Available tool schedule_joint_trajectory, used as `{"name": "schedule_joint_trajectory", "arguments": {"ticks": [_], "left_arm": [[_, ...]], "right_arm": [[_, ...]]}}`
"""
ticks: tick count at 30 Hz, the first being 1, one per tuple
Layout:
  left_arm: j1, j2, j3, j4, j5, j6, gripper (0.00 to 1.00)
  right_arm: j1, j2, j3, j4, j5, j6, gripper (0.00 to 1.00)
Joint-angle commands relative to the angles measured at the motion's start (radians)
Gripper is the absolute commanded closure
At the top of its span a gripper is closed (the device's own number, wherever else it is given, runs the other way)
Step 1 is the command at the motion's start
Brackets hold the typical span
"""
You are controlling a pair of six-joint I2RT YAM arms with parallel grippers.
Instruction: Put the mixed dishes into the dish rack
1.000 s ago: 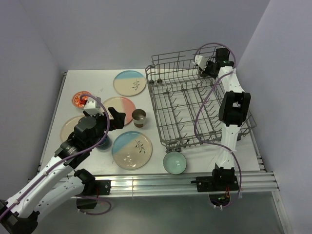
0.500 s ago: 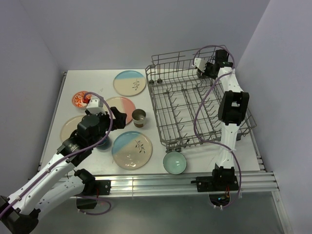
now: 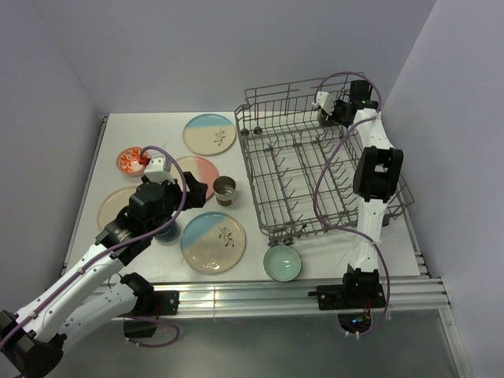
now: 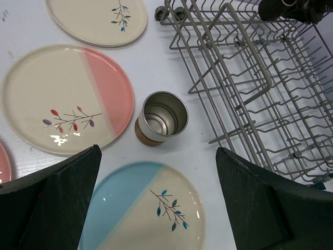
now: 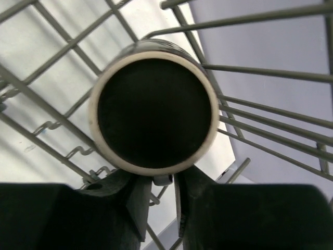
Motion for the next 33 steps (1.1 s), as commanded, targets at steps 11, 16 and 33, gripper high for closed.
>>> {"name": "schedule_joint_trajectory", "arguments": {"ticks": [11,16,33], "left_arm": [[-0.001,-0.018,0.027,0.036,0.017,-0.029,0.01],[0.001,-0.033,0.021,0.035,0.014,-0.035,0.01],[-0.001,-0.038,0.035,-0.017,0.009,-0.102,0.01]], "right_arm": [[-0.027,-0.008,0.024,0.117,-0.018,0.094,0.63],[-0.033,-0.030,0.013,0.131,-0.031,0.141,0.60],[-0.050,-0.297,-0.096,0.100,-0.157,0.389,0.39]]}}
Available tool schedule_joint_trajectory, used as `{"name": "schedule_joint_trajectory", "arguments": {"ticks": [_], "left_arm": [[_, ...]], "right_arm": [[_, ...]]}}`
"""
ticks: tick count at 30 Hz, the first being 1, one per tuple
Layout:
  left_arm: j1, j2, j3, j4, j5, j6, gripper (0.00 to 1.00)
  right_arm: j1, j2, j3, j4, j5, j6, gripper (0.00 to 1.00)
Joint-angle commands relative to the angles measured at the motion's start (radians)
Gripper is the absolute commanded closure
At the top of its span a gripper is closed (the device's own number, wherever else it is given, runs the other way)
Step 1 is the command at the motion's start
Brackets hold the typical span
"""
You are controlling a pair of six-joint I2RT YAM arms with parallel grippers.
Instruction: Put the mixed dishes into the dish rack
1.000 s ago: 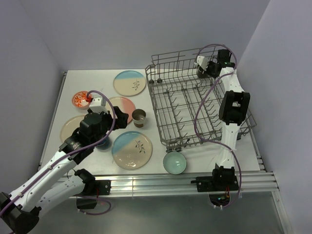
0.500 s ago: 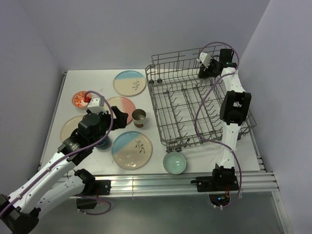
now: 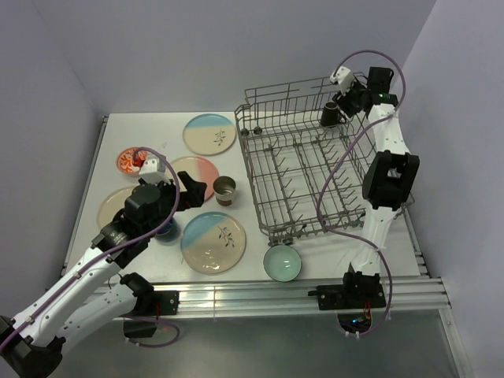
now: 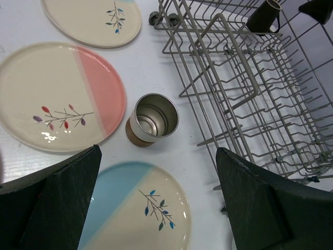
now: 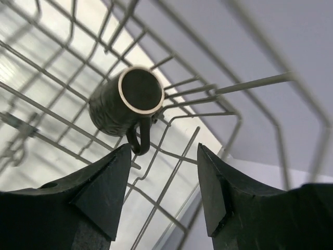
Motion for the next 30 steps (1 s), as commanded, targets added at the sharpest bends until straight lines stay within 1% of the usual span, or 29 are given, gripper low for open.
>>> {"name": "schedule_joint_trajectory", "arguments": {"ticks": [1,4,5,6,7,8,9,10,11,12,13,14,15,16,18,21,23,25,29,30], "left_arm": [[-0.001,0.000,0.040,-0.018,0.002,-0.060,0.01],[0.008,0.040,0.056,-0.050,0.016,-0.140,0.01],[0.017,0.054,0.058,-0.050,0.036,-0.184,0.01],[0.027,0.090,0.055,-0.044,0.094,-0.204,0.02],[0.060,0.114,0.057,-0.030,0.131,-0.226,0.03],[0.083,0.143,0.058,-0.021,0.172,-0.267,0.07],[0.105,0.205,0.066,-0.015,0.212,-0.290,0.15],[0.155,0.241,0.076,-0.018,0.288,-0.316,0.18],[0.177,0.281,0.087,-0.020,0.321,-0.347,0.21],[0.189,0.358,0.115,-0.024,0.349,-0.352,0.26],[0.195,0.396,0.136,-0.033,0.363,-0.353,0.27],[0.195,0.434,0.159,-0.067,0.361,-0.353,0.28],[0.195,0.506,0.208,-0.087,0.361,-0.353,0.31],[0.195,0.541,0.236,-0.108,0.360,-0.350,0.31],[0.195,0.639,0.305,-0.176,0.338,-0.343,0.35],[0.195,0.732,0.359,-0.214,0.326,-0.335,0.36],[0.194,0.762,0.374,-0.216,0.321,-0.327,0.38],[0.194,0.807,0.400,-0.233,0.315,-0.324,0.45],[0.188,0.881,0.451,-0.276,0.265,-0.309,0.50],[0.185,0.900,0.457,-0.273,0.263,-0.306,0.53]], "right_arm": [[-0.004,-0.126,-0.013,-0.016,-0.063,0.088,0.38],[0.005,-0.198,-0.031,-0.113,-0.130,0.120,0.36],[0.010,-0.244,-0.040,-0.190,-0.168,0.117,0.36],[0.019,-0.271,-0.071,-0.226,-0.251,0.118,0.36],[0.027,-0.299,-0.094,-0.255,-0.292,0.131,0.36],[0.036,-0.357,-0.117,-0.306,-0.331,0.138,0.36],[0.047,-0.386,-0.168,-0.323,-0.362,0.157,0.37],[0.076,-0.416,-0.196,-0.335,-0.413,0.195,0.38],[0.091,-0.472,-0.224,-0.369,-0.438,0.204,0.39],[0.108,-0.503,-0.285,-0.377,-0.461,0.221,0.38],[0.145,-0.569,-0.327,-0.372,-0.498,0.246,0.39],[0.151,-0.601,-0.365,-0.340,-0.515,0.266,0.39],[0.188,-0.635,-0.447,-0.317,-0.527,0.316,0.40],[0.226,-0.696,-0.483,-0.296,-0.532,0.338,0.40],[0.257,-0.749,-0.566,-0.238,-0.529,0.374,0.41],[0.285,-0.813,-0.637,-0.190,-0.561,0.463,0.41],[0.289,-0.832,-0.655,-0.185,-0.577,0.480,0.41],[0.289,-0.841,-0.671,-0.187,-0.584,0.487,0.41],[0.289,-0.858,-0.672,-0.197,-0.587,0.487,0.41],[0.288,-0.858,-0.672,-0.199,-0.590,0.490,0.41]]}}
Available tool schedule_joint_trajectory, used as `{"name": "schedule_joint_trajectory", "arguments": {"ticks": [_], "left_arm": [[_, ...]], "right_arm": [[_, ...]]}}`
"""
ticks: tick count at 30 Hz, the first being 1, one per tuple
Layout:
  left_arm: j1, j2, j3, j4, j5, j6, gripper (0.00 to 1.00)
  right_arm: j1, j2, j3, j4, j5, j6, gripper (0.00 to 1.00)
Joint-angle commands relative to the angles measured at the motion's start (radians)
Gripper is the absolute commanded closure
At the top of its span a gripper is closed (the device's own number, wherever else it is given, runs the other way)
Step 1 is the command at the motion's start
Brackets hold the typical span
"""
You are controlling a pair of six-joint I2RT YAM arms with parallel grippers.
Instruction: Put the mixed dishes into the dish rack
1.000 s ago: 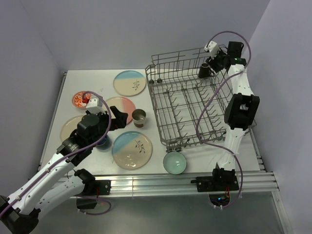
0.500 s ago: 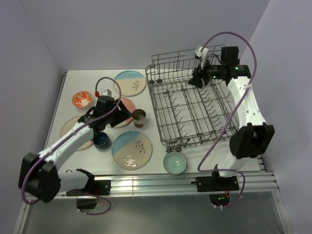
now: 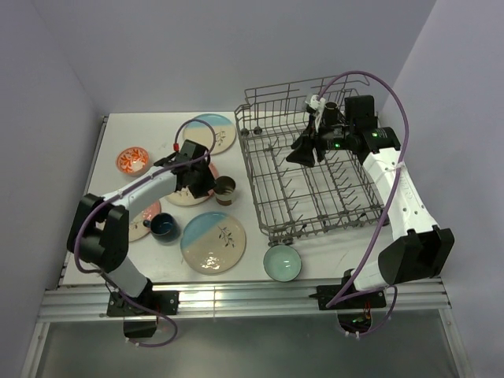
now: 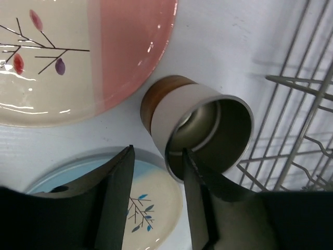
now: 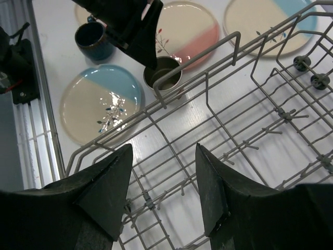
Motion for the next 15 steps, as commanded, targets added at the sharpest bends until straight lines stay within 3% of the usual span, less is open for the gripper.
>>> {"name": "schedule_joint_trajectory", "arguments": {"ticks": [1,5,6,9,15], "left_arm": [[-0.010,0.036,0.057,-0.023,-0.032,0.022,0.55],[-0.013,0.090,0.077,0.009,-0.021,0.026,0.69],[-0.013,0.104,0.081,0.018,-0.016,0.026,0.81],[-0.013,0.105,0.084,0.037,-0.004,0.025,0.97],[-0.010,-0.041,0.028,0.076,0.017,0.013,1.00]], "right_arm": [[-0.003,-0.036,-0.001,0.032,-0.046,0.042,0.41],[-0.003,-0.039,-0.009,0.049,-0.075,0.072,0.42],[-0.003,-0.040,-0.009,0.049,-0.078,0.080,0.42],[-0.003,-0.049,-0.007,0.038,-0.092,0.079,0.42],[-0.003,-0.062,0.014,0.005,-0.130,0.088,0.43]]}}
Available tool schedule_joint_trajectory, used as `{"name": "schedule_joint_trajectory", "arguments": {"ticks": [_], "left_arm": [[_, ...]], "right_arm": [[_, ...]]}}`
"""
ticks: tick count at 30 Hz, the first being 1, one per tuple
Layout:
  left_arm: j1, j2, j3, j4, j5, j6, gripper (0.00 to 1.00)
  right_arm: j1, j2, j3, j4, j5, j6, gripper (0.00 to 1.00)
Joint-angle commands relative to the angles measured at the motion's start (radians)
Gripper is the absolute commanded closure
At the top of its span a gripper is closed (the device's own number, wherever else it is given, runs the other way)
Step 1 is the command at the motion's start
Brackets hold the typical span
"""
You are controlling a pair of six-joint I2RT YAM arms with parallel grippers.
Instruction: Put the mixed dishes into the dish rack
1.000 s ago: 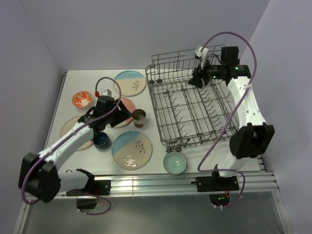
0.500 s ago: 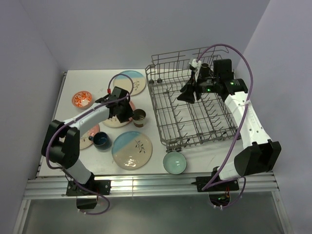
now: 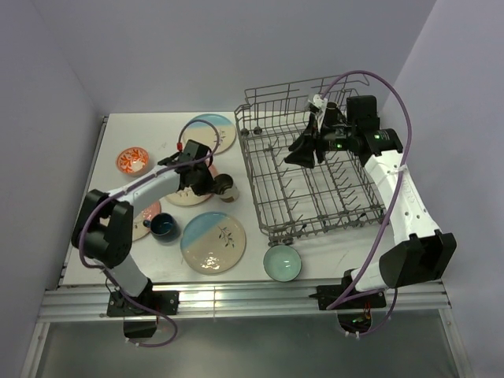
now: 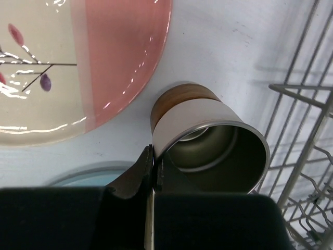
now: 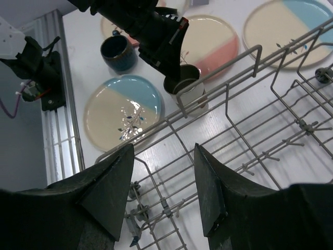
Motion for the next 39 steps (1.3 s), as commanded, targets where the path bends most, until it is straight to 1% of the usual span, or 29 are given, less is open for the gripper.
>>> {"name": "schedule_joint_trajectory", "arguments": {"ticks": [1,4,5,6,7,8,9,10,11,12,13,14,15,16,17,18,19,21,22,26,27,29,39], "left_arm": [[0.003,-0.159,-0.025,0.049,0.020,-0.006,1.00],[0.036,-0.301,-0.097,0.073,0.023,-0.023,1.00],[0.049,-0.385,-0.123,0.092,0.033,-0.027,1.00],[0.075,-0.432,-0.176,0.116,0.071,-0.028,1.00],[0.090,-0.473,-0.206,0.176,0.097,-0.029,1.00],[0.104,-0.518,-0.233,0.219,0.131,-0.024,1.00],[0.128,-0.605,-0.304,0.283,0.225,-0.018,1.00],[0.138,-0.645,-0.344,0.428,0.269,-0.024,1.00],[0.147,-0.718,-0.382,0.524,0.316,-0.035,1.00],[0.156,-0.746,-0.458,0.616,0.365,-0.049,1.00],[0.167,-0.768,-0.494,0.702,0.432,-0.093,1.00],[0.170,-0.782,-0.520,0.853,0.463,-0.124,1.00],[0.176,-0.785,-0.563,0.933,0.497,-0.153,1.00],[0.178,-0.777,-0.577,1.003,0.528,-0.185,1.00],[0.178,-0.752,-0.586,1.131,0.577,-0.242,1.00],[0.178,-0.736,-0.605,1.199,0.600,-0.273,1.00],[0.178,-0.724,-0.611,1.259,0.614,-0.334,1.00],[0.176,-0.692,-0.620,1.409,0.643,-0.379,1.00],[0.176,-0.685,-0.617,1.433,0.648,-0.392,1.00],[0.176,-0.670,-0.588,1.463,0.683,-0.403,1.00],[0.176,-0.667,-0.585,1.471,0.695,-0.408,1.00],[0.176,-0.658,-0.577,1.480,0.706,-0.416,1.00],[0.175,-0.633,-0.590,1.514,0.715,-0.426,1.00]], "right_arm": [[-0.002,-0.042,0.021,0.000,-0.066,0.031,0.43],[0.007,-0.036,0.024,0.042,-0.089,0.120,0.44],[0.014,-0.033,0.021,0.091,-0.094,0.155,0.44],[0.030,-0.030,0.018,0.130,-0.097,0.269,0.44],[0.040,-0.017,0.017,0.167,-0.104,0.330,0.44],[0.052,-0.011,0.015,0.241,-0.106,0.386,0.45],[0.078,-0.005,0.009,0.289,-0.101,0.528,0.45],[0.089,0.007,0.003,0.335,-0.106,0.600,0.45],[0.099,0.013,-0.012,0.448,-0.094,0.678,0.45],[0.110,0.024,-0.014,0.499,-0.085,0.833,0.45],[0.127,0.044,-0.020,0.556,-0.101,0.928,0.44],[0.135,0.052,-0.032,0.725,-0.095,1.035,0.43],[0.141,0.056,-0.073,0.829,-0.078,1.280,0.39],[0.148,0.064,-0.104,0.937,-0.074,1.410,0.37],[0.170,0.066,-0.167,1.188,-0.065,1.524,0.26],[0.179,0.067,-0.188,1.272,-0.048,1.692,0.22],[0.187,0.078,-0.202,1.309,-0.031,1.741,0.21],[0.208,0.084,-0.219,1.321,0.004,1.775,0.17],[0.213,0.085,-0.225,1.313,0.014,1.769,0.16],[0.234,0.087,-0.271,1.354,0.023,1.795,0.07],[0.248,0.085,-0.276,1.351,0.029,1.791,0.07],[0.264,0.078,-0.291,1.359,0.031,1.791,0.00],[0.382,0.087,-0.287,1.360,0.017,1.789,0.00]]}}
